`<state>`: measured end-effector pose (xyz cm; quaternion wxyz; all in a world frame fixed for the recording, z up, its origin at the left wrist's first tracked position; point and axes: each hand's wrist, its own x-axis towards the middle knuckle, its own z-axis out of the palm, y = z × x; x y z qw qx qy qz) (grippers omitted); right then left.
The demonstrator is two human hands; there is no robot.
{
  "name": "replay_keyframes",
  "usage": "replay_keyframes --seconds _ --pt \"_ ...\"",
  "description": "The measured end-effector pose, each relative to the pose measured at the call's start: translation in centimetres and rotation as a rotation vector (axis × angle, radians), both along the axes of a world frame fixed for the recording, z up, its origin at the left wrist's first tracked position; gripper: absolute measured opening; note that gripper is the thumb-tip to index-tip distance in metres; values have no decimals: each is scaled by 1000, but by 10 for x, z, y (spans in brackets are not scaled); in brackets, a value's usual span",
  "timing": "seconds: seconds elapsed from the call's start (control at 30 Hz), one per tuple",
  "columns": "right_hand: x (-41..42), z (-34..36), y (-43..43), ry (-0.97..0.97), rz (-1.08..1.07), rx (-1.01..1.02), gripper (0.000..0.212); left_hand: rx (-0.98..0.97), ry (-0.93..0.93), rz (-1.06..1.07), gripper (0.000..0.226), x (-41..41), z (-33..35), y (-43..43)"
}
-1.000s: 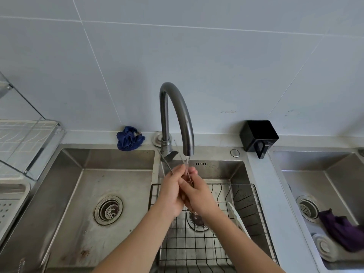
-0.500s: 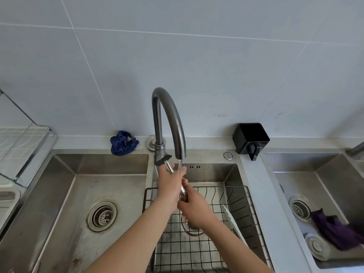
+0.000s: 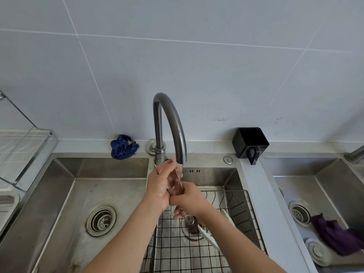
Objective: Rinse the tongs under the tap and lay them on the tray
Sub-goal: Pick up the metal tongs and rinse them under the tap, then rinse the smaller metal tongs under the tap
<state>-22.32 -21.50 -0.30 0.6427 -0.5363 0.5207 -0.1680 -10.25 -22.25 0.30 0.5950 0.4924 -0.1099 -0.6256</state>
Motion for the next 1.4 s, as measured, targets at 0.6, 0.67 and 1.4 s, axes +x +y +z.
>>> replay_keyframes --seconds 0.6,0.67,1.4 --pt "-21 -3 43 -6 13 -35 27 74 115 29 17 3 -9 9" --pt "-31 -8 55 133 -64 -107 29 126 -46 83 21 2 -5 10" --pt "-49 -75 135 1113 251 -326 65 -53 -1968 -670 40 68 -65 139"
